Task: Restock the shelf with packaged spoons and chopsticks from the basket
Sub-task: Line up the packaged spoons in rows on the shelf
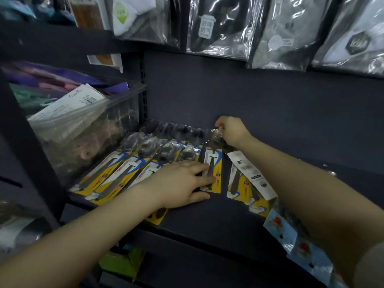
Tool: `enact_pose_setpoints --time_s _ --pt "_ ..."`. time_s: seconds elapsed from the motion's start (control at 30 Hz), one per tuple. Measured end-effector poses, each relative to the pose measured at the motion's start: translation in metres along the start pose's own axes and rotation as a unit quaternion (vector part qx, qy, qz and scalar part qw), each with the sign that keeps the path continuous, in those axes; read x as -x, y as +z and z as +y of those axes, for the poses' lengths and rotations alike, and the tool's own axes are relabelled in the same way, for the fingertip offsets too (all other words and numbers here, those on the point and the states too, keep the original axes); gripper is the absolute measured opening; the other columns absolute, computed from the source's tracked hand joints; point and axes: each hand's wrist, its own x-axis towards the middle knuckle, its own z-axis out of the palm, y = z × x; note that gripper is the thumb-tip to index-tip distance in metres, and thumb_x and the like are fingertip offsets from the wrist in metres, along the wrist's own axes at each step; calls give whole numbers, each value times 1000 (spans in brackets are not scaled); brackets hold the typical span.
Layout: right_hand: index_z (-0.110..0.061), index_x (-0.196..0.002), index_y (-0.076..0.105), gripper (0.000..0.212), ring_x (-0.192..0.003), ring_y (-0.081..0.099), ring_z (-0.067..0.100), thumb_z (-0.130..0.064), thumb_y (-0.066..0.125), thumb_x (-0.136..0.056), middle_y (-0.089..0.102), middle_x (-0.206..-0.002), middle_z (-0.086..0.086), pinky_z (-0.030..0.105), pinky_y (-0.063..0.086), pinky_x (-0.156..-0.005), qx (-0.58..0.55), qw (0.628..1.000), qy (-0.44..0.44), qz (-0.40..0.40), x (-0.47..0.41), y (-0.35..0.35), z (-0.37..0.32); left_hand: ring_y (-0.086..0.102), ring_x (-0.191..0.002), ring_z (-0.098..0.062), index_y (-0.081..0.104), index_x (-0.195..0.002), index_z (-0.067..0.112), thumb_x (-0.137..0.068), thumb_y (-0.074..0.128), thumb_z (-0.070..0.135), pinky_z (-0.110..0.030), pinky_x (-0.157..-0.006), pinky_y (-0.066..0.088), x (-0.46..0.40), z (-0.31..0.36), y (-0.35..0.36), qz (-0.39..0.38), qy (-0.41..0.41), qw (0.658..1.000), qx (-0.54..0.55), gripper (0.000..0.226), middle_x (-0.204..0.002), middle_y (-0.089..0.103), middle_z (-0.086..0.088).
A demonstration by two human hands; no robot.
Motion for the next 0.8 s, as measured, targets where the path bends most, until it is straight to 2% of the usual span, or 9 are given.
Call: enact_pose_setpoints --time_s 0.2,0.27,0.37,0.43,0.47,0.53,0.67,0.73,0.8 --pt "-5 -107 63 22 -105 59 28 -17 56 -89 64 -114 14 32 45 -88 0 997 -22 -69 27 -25 20 38 -131 -23 42 -130 17 -94 37 40 -37 -106 36 -19 3 -4 -10 -38 998 -40 43 -147 36 -1" --pt "-4 -91 64 28 -91 62 27 -31 58 -87 68 -96 11 36 49 -78 21 993 -23 -117 56 -38 23 40 -129 -23 44 -126 14 -93 37 34 -36 -105 37 -20 3 -5 -6 -42 998 -35 39 -144 40 -2" --pt "-11 -61 48 47 -66 55 19 -53 59 -79 54 -68 1 30 40 -55 77 980 6 -181 96 -48 18 39 -129 -21 45 -124 13 -91 39 30 -32 -105 35 -20 2 -4 5 -37 999 -19 38 -141 43 -3" --pt "-16 -64 49 49 -78 57 20 -64 56 -74 58 -83 2 30 43 -62 146 970 6 -193 108 -42 14 43 -126 -20 47 -124 15 -88 35 40 -32 -102 38 -20 0 -4 18 -35 999 3 45 -136 47 -2" --pt "-15 -77 57 51 -90 59 25 -66 53 -75 60 -98 7 33 47 -71 173 966 4 -191 111 -37 12 45 -123 -20 48 -123 16 -83 30 49 -33 -100 40 -19 -2 -4 36 -33 999 13 55 -132 50 -1" --pt "-9 -105 60 49 -106 57 34 -52 48 -85 58 -118 14 36 46 -81 208 964 21 -165 112 -30 4 52 -110 -18 52 -119 19 -75 23 57 -36 -92 46 -17 -3 -5 101 -28 993 55 64 -118 57 2" --pt "-6 -116 57 30 -110 58 35 -16 45 -91 59 -121 17 36 47 -79 288 952 16 -106 112 -32 -16 58 -73 -14 61 -103 17 -82 40 39 -28 -69 46 -1 7 -13 225 -27 952 206 37 -83 58 9" --pt "-5 -119 57 31 -112 58 37 -11 47 -90 58 -123 16 38 49 -84 288 954 50 -72 108 -41 -18 65 -81 -17 62 -104 14 -86 46 26 -25 -69 48 8 16 -14 261 -46 931 251 27 -92 67 2" --pt "-6 -110 60 25 -107 60 38 -16 50 -90 60 -118 16 38 48 -82 228 968 97 -25 105 -57 -21 63 -89 -14 61 -109 12 -89 49 13 -10 -71 43 13 23 -11 269 -75 913 298 23 -101 68 1"
